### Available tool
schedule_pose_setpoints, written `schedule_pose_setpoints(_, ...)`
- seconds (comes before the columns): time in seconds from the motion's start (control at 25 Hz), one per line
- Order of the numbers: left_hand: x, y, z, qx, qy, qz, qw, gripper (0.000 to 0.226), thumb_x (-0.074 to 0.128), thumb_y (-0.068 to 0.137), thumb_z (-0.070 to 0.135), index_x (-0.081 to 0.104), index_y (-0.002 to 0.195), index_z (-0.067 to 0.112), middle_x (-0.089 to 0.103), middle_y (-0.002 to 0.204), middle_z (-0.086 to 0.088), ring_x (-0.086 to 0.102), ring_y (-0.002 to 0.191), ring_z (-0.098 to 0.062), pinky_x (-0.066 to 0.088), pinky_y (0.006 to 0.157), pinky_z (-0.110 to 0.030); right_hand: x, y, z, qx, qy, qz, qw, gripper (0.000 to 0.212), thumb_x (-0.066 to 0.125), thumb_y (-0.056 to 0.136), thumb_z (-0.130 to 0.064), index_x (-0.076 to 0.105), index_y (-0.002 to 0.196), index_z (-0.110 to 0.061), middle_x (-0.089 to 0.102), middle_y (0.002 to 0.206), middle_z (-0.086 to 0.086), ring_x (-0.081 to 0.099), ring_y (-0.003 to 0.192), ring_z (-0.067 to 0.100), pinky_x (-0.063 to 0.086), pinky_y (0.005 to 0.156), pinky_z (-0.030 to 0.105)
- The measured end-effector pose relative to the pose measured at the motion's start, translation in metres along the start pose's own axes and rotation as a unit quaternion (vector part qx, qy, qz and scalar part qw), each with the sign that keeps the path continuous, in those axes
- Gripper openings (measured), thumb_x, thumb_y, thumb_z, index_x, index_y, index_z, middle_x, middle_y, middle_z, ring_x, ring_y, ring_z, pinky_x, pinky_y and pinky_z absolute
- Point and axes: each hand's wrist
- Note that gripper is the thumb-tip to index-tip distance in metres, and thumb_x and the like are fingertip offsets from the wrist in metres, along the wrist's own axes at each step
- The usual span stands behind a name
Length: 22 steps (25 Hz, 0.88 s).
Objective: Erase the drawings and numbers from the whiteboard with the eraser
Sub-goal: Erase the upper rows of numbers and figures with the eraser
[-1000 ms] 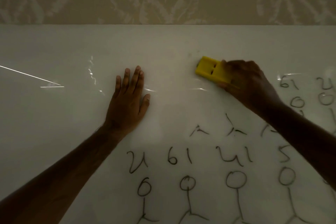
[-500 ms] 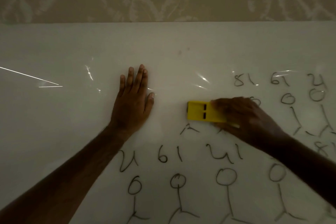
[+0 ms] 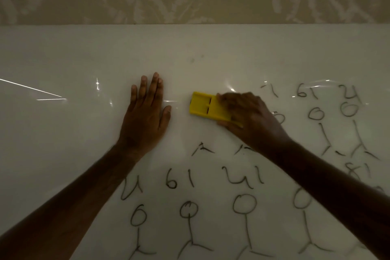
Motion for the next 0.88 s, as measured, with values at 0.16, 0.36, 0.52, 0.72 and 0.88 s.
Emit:
schedule_pose_setpoints(0.16,-0.001,0.001,0.007,-0.003,0.006,-0.008,1.000,0.073,0.027,0.112,0.043,0.018,0.170,-0.002,0.014,0.180,-0.020,0.010,0.167,-0.042,0.009,0.136,-0.056,-0.027,-0.060,0.019,-0.037,0.000,-0.057,0.998,0.053,0.067,0.102,-0.041,0.058,0.146,-0.015,0.061,0.146,0.005,0.064,0.120,0.031,0.052,0.096,0.048)
schedule_pose_setpoints(0.36,0.005,0.018,0.043,0.027,0.008,-0.007,1.000,0.074,0.030,0.112,0.042,0.021,0.169,-0.003,0.017,0.179,-0.022,0.014,0.166,-0.043,0.012,0.136,-0.057,-0.049,-0.033,0.071,0.081,-0.015,0.024,0.996,0.055,0.066,0.096,-0.043,0.063,0.138,-0.009,0.066,0.134,0.011,0.055,0.111,0.026,0.049,0.095,0.044)
schedule_pose_setpoints(0.52,0.010,0.032,0.065,0.019,0.012,-0.013,1.000,0.074,0.031,0.112,0.042,0.021,0.170,-0.003,0.017,0.179,-0.021,0.013,0.167,-0.042,0.013,0.136,-0.058,-0.032,0.003,0.070,0.104,-0.007,0.031,0.994,0.062,0.064,0.095,-0.046,0.057,0.146,-0.012,0.064,0.134,0.012,0.055,0.111,0.031,0.051,0.096,0.048)
schedule_pose_setpoints(0.72,0.010,0.032,0.069,0.024,0.013,-0.018,0.999,0.073,0.029,0.112,0.041,0.018,0.170,-0.002,0.014,0.180,-0.021,0.011,0.167,-0.043,0.012,0.136,-0.058,-0.039,-0.069,0.041,0.018,0.013,-0.019,1.000,0.059,0.064,0.098,-0.045,0.055,0.148,-0.015,0.062,0.139,0.007,0.060,0.116,0.030,0.052,0.095,0.046)
schedule_pose_setpoints(0.88,0.011,0.031,0.076,0.007,0.015,-0.023,1.000,0.075,0.027,0.111,0.043,0.017,0.171,-0.002,0.013,0.180,-0.020,0.010,0.167,-0.042,0.011,0.136,-0.058,-0.064,-0.100,0.077,0.015,-0.022,-0.038,0.999,0.056,0.059,0.100,-0.048,0.060,0.145,-0.015,0.064,0.141,0.007,0.061,0.117,0.029,0.050,0.098,0.044)
Point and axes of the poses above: each hand's wrist, its own y-axis towards the middle knuckle, its own x-axis out of the palm, z = x × y
